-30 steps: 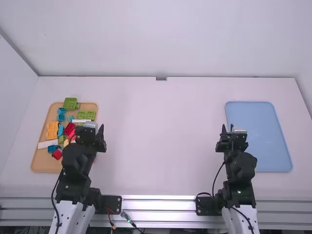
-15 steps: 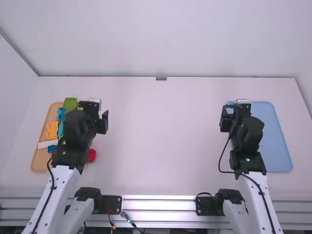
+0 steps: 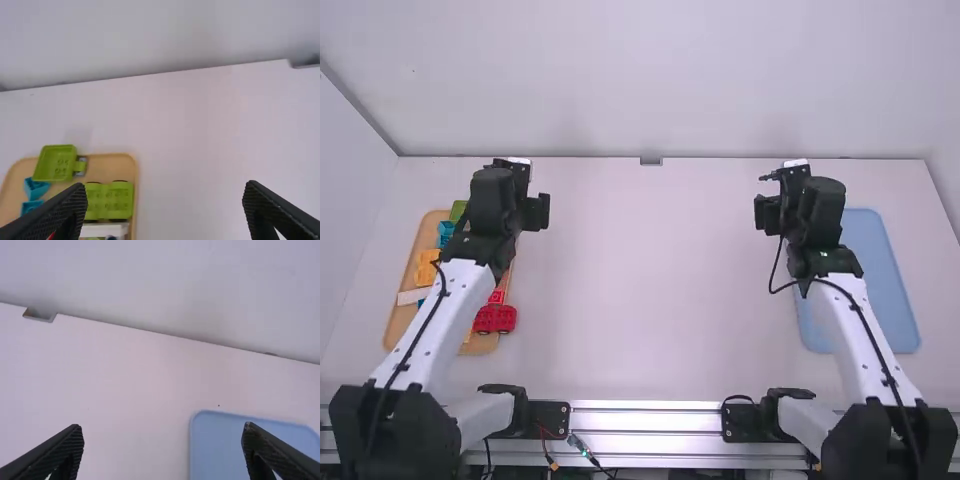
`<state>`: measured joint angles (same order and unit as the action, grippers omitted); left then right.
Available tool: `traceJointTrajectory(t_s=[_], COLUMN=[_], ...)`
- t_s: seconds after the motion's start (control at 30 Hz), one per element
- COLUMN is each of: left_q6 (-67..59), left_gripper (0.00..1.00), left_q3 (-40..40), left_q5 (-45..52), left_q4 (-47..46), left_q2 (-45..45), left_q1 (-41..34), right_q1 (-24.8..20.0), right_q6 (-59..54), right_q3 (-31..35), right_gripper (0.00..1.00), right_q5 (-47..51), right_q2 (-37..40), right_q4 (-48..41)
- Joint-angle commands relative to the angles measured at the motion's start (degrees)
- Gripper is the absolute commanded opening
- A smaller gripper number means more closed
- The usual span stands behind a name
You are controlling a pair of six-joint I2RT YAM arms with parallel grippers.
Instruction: Assemble lego blocks to make yellow taxi
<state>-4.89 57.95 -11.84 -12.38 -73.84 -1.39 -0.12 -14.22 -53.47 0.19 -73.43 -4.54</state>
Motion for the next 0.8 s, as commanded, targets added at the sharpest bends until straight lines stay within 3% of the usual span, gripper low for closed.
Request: traceJointTrajectory(t_s=[0.0, 0.23, 0.4, 0.6, 0.77], left_q6=[2.4, -2.4, -10.2, -14.5, -25.2], left_gripper=[0.88, 0.95, 0.98, 0.99, 0.99], left_q3=[4.2, 12.0, 20.4, 31.7, 33.9], left_q5=[-7.7, -8.9, -7.7, -1.9, 7.8], left_q4=[-0.6, -5.1, -14.3, -28.3, -35.7], left_q2=[-2.9, -10.1, -16.0, -23.3, -26.4], left_q1=[0.5, 6.2, 12.7, 21.4, 28.5], right_q1=[0.2, -0.2, -0.1, -0.3, -0.3], right_q6=[-2.0, -3.3, -3.9, -4.1, -4.1], right_q3=[-4.1, -8.5, -10.6, -11.4, -11.4], right_gripper=[0.88, 0.95, 0.98, 0.99, 0.99], right_q5=[0.2, -0.2, -0.2, -0.2, -0.2], right_q2=[-3.1, -9.0, -11.7, -12.8, -12.8], right_q4=[0.0, -0.4, 0.7, 2.6, 2.8])
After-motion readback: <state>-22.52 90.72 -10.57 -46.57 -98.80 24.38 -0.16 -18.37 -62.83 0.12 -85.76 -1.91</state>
